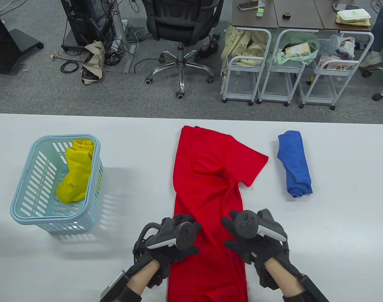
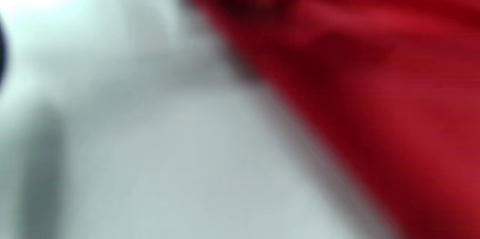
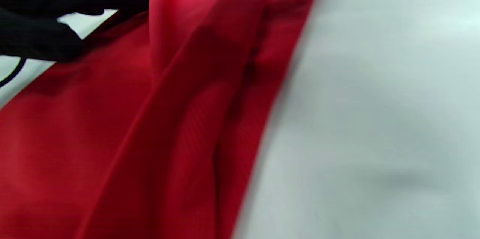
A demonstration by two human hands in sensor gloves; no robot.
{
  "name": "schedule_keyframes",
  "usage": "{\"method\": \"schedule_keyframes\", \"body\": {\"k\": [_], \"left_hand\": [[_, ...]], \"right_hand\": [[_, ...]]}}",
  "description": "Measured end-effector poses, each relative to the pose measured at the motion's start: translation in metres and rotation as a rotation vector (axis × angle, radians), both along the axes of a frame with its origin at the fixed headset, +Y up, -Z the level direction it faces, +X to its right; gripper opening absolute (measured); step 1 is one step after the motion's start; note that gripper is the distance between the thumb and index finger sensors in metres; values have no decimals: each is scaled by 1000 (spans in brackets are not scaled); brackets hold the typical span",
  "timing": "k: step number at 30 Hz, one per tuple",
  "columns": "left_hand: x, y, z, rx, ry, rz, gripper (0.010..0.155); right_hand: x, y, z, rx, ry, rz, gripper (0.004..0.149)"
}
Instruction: Roll t-shirt into tight roll
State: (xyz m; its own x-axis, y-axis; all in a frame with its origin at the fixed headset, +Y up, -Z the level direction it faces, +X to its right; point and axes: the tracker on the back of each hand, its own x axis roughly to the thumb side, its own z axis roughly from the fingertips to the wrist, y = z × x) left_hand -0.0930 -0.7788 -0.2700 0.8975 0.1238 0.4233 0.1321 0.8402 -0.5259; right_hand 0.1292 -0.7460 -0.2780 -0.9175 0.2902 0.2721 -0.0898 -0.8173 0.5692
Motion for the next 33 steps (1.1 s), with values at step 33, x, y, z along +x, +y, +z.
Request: {"method": "schedule_keyframes", "body": {"k": [33], "left_hand": [[-4,-14,3,-68,-25,-151,86]], "right_hand": [[-28,52,-123,160,-183,279,73]]}}
